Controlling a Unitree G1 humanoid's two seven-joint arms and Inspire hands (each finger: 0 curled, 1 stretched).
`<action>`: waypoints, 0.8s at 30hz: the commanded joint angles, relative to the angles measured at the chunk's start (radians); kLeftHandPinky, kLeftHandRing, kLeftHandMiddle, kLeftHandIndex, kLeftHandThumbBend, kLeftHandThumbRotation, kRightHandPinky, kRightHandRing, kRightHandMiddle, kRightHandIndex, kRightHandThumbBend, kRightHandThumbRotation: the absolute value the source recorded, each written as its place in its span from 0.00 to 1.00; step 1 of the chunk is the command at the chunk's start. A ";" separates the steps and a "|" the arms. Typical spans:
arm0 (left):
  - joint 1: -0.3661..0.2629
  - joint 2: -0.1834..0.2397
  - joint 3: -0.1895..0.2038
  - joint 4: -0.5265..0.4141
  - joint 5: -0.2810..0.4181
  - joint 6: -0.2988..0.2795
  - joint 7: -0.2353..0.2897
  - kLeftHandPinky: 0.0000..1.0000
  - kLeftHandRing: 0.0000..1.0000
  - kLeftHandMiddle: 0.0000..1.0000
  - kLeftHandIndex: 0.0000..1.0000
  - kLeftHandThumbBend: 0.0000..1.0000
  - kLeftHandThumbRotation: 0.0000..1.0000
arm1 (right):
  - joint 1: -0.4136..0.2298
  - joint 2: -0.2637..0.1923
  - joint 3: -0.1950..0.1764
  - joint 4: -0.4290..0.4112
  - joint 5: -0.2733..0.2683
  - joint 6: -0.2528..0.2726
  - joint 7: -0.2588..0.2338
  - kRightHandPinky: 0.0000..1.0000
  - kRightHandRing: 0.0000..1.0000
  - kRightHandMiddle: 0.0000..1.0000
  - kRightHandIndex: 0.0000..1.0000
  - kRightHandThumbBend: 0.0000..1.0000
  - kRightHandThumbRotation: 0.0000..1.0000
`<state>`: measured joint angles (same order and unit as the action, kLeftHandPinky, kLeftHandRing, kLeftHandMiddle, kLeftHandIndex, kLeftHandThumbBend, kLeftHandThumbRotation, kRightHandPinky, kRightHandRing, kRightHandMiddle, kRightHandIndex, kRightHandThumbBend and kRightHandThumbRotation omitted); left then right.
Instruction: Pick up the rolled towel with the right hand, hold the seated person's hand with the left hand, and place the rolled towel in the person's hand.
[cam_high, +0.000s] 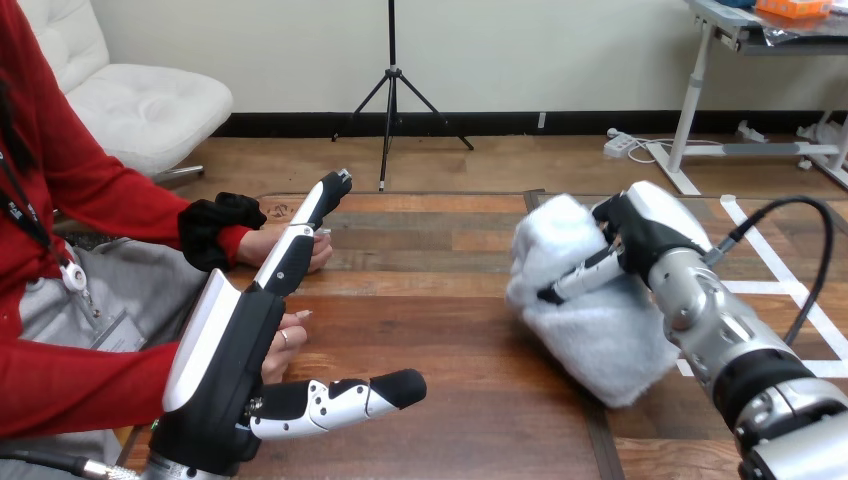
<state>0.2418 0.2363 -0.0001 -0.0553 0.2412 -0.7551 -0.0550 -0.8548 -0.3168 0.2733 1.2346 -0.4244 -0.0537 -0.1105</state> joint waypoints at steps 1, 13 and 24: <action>-0.038 0.012 0.011 -0.056 -0.019 0.004 -0.003 0.94 0.95 0.95 0.96 1.00 0.57 | -0.011 -0.030 -0.055 -0.111 0.043 -0.058 -0.044 0.26 0.33 0.45 0.45 0.88 0.00; -0.032 0.008 0.015 -0.057 -0.014 0.005 -0.001 0.93 0.95 0.95 0.95 1.00 0.56 | 0.104 -0.027 -0.139 -0.235 0.115 -0.225 -0.088 0.25 0.32 0.44 0.45 0.87 0.00; -0.022 0.011 0.026 -0.061 -0.001 0.008 0.003 0.93 0.95 0.95 0.96 1.00 0.56 | 0.205 -0.004 -0.200 -0.318 0.185 -0.394 -0.115 0.24 0.30 0.42 0.44 0.84 0.00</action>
<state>0.2424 0.2363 0.0129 -0.0760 0.2429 -0.7469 -0.0570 -0.6477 -0.3210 0.1270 1.0005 -0.2804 -0.3587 -0.1920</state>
